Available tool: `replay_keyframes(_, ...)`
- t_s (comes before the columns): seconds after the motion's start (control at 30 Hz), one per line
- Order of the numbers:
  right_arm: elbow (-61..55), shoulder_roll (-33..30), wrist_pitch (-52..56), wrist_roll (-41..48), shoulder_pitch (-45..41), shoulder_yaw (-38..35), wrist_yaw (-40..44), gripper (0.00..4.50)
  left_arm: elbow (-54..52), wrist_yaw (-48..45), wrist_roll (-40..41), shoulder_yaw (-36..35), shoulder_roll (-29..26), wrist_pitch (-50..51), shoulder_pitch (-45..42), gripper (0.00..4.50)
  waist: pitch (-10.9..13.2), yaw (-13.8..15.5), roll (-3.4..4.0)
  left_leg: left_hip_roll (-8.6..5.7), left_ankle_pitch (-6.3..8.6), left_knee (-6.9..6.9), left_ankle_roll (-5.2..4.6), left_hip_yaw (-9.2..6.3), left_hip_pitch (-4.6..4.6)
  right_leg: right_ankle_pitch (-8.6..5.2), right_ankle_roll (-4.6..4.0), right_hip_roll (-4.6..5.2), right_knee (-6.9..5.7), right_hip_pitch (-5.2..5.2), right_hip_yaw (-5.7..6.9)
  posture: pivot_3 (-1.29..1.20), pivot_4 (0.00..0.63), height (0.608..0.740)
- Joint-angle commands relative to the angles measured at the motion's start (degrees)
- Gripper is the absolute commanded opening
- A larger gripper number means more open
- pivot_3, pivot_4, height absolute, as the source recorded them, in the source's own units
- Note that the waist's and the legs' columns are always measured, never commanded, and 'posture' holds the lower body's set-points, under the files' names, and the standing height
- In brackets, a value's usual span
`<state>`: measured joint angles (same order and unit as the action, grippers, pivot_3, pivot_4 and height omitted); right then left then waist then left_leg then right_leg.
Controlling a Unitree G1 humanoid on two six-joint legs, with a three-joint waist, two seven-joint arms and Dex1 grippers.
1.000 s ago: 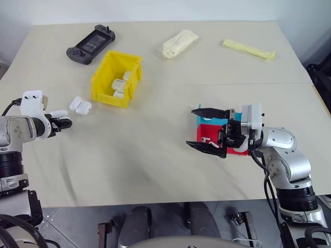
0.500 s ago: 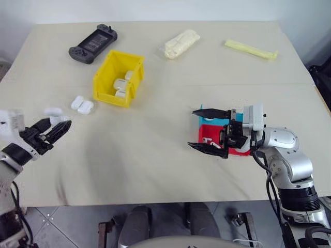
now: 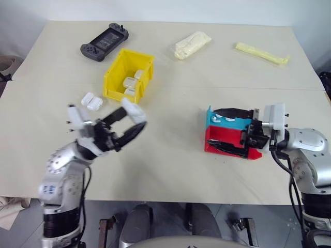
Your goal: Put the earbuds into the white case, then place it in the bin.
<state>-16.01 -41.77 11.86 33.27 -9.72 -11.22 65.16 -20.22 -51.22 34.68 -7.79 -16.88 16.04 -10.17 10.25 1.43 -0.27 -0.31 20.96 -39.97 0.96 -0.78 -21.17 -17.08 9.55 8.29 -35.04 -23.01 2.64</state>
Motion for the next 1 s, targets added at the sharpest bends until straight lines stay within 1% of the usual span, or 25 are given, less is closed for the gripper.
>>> replay_keyframes(0.03, -4.4, -2.5, -0.6, 0.5, 5.8, -7.9, -1.6, 4.50, 4.1, -4.2, -2.0, 5.9, 2.4, -5.9, -3.5, 2.80, 0.0, 0.0, 0.00, 0.00, 0.00, -0.01, -0.01, 0.00, 0.02, 0.00, 0.01, 0.00, 0.01, 0.03, 0.01, 0.00, 0.150, 0.740)
replay_keyframes(0.13, -6.6, -3.2, -1.7, -0.1, 15.5, -15.2, -1.3, 4.50, 9.7, -8.8, -4.1, 10.6, 5.1, -11.8, -8.0, 2.80, 0.0, 0.2, 0.02, 0.01, 0.00, -0.01, -0.03, -0.03, 0.06, 0.00, 0.01, -0.02, 0.06, 0.13, 0.07, 0.00, 0.150, 0.740)
replay_keyframes(0.2, -7.0, -3.1, -2.7, -0.7, 20.4, -18.7, -1.1, 4.50, 12.8, -10.6, -4.7, 12.0, 6.7, -15.1, -10.5, 2.80, 0.0, 0.2, 0.02, 0.00, 0.01, -0.01, -0.05, -0.03, 0.09, 0.02, 0.04, -0.02, 0.14, 0.23, 0.10, 0.00, 0.150, 0.740)
replay_keyframes(0.27, -5.8, -2.7, -5.5, -2.6, 26.4, -22.9, 0.2, 4.50, 16.2, -11.9, -4.3, 12.9, 8.9, -16.9, -13.5, 2.80, 0.0, 0.2, 0.03, 0.00, 0.01, -0.03, -0.10, -0.02, 0.10, 0.06, 0.12, -0.02, 0.25, 0.32, 0.10, 0.00, 0.150, 0.740)
replay_keyframes(0.33, -2.9, -1.4, -7.9, -3.8, 31.6, -27.3, 0.5, 4.50, 18.6, -15.4, -3.4, 14.4, 11.1, -19.4, -15.8, 2.80, 0.0, 0.2, 0.03, -0.01, 0.00, -0.03, -0.14, -0.02, 0.15, 0.08, 0.16, -0.02, 0.33, 0.40, 0.11, 0.00, 0.150, 0.740)
replay_keyframes(0.4, -1.2, -1.2, -9.1, -4.5, 34.6, -29.6, 0.5, 4.50, 19.5, -18.6, -1.6, 16.0, 12.3, -18.3, -17.1, 2.80, 0.0, 0.2, 0.04, -0.02, 0.02, -0.02, -0.19, -0.01, 0.19, 0.10, 0.20, -0.03, 0.43, 0.48, 0.10, 0.00, 0.150, 0.740)
replay_keyframes(0.5, -1.5, -2.2, -8.7, -4.0, 36.1, -30.0, 0.9, 4.50, 19.8, -19.7, -2.0, 17.0, 13.9, -20.0, -17.7, 2.80, -0.1, -0.3, 0.10, -0.01, 0.04, -0.02, -0.23, 0.01, 0.22, 0.13, 0.24, -0.02, 0.54, 0.53, 0.09, 0.00, 0.150, 0.740)
replay_keyframes(0.57, -2.4, -3.9, -6.9, -3.4, 35.2, -29.2, 0.8, 4.50, 20.0, -20.2, -2.3, 17.4, 14.2, -20.4, -17.5, 2.80, -0.1, -0.3, 0.20, 0.02, 0.04, 0.00, -0.23, 0.02, 0.26, 0.12, 0.24, -0.04, 0.52, 0.53, 0.09, 0.00, 0.150, 0.740)
replay_keyframes(0.67, -5.0, -8.3, 0.0, -4.2, 33.3, -26.6, -1.4, 4.50, 20.4, -20.2, -2.8, 17.8, 14.1, -20.8, -16.8, 2.80, -0.2, -0.2, 0.35, 0.02, 0.04, -0.02, -0.23, 0.02, 0.28, 0.12, 0.24, -0.04, 0.52, 0.55, 0.07, 0.00, 0.150, 0.740)
replay_keyframes(0.73, -6.8, -11.5, 5.8, -4.3, 32.0, -24.6, -3.1, 4.50, 20.2, -20.1, -3.2, 18.2, 13.5, -20.4, -16.5, 2.80, -0.2, 0.0, 0.35, 0.01, 0.04, -0.03, -0.23, -0.03, 0.27, 0.12, 0.24, -0.04, 0.52, 0.55, 0.07, 0.00, 0.150, 0.740)
replay_keyframes(0.8, -10.0, -15.8, 13.1, -2.4, 28.9, -21.5, -4.3, 4.50, 19.9, -19.7, -3.8, 18.4, 12.6, -20.0, -16.2, 2.80, -0.2, 0.1, 0.35, 0.00, 0.04, -0.05, -0.23, -0.07, 0.24, 0.12, 0.24, -0.04, 0.53, 0.56, 0.09, 0.00, 0.150, 0.740)
replay_keyframes(0.87, -12.5, -21.7, 20.1, -1.8, 23.7, -16.2, -5.3, 4.50, 19.8, -19.5, -4.6, 18.4, 11.5, -20.1, -15.9, 2.80, -0.2, 0.1, 0.36, 0.00, 0.04, -0.07, -0.23, -0.12, 0.20, 0.13, 0.24, -0.04, 0.54, 0.55, 0.10, 0.00, 0.150, 0.740)
replay_keyframes(1.0, -13.0, -28.8, 25.8, -7.0, 13.4, -5.0, -8.5, 4.50, 19.8, -18.3, -5.5, 18.4, 11.0, -20.8, -15.5, 2.80, -0.2, 0.3, 0.37, 0.00, 0.03, -0.11, -0.23, -0.23, 0.11, 0.13, 0.23, -0.04, 0.58, 0.54, 0.21, 0.00, 0.150, 0.740)
